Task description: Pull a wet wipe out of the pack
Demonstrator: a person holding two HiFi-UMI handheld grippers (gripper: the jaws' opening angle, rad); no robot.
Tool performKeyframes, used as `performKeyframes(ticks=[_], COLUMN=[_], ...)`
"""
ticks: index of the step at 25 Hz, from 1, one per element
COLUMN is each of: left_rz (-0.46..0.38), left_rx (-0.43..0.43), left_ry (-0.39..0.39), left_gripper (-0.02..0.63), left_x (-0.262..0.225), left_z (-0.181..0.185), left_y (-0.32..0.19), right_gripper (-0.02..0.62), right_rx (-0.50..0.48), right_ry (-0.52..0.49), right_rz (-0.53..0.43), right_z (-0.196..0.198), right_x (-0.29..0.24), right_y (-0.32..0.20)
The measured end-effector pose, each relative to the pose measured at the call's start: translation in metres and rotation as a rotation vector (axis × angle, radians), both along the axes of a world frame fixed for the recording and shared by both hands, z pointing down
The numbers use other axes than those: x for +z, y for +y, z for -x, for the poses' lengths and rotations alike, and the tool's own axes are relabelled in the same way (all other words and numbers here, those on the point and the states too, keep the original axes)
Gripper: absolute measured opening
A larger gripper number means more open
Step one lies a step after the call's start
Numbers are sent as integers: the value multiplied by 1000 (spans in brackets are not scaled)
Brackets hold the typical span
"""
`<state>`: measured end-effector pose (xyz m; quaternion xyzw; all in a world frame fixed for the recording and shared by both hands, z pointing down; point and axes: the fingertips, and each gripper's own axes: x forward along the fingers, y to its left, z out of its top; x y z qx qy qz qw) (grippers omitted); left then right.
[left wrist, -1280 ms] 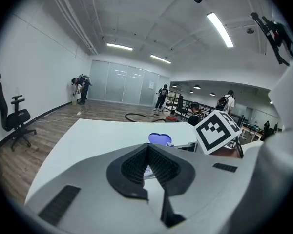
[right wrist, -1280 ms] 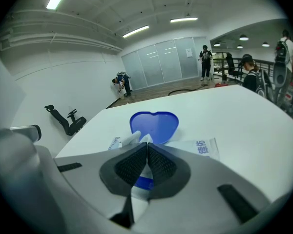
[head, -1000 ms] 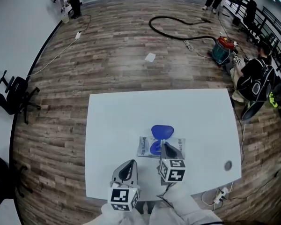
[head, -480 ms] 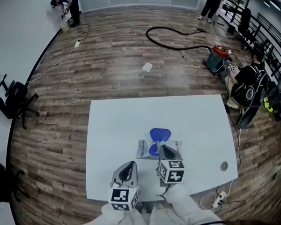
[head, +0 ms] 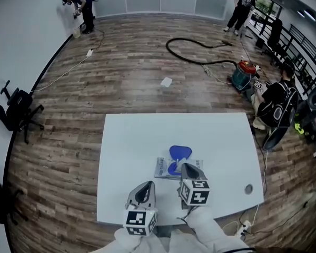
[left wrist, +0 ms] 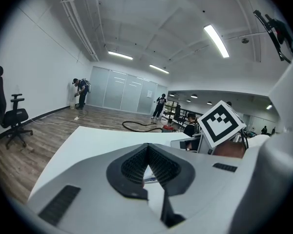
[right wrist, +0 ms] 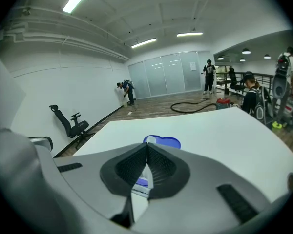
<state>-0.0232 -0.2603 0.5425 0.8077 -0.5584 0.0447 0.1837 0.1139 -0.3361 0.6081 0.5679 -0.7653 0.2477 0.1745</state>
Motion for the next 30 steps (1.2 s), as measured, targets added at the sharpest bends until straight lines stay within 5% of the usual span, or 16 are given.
performKeyframes(ticks=[30], left_rz=[-117], left_rx=[32], left_ry=[26], left_gripper=[-2], left_x=[-45], left_z=[-37], left_y=[-15], right_gripper=[11], right_rx=[39], right_ry=[-37], right_rz=[-213], right_z=[-36], right_x=[-98], right_y=[19])
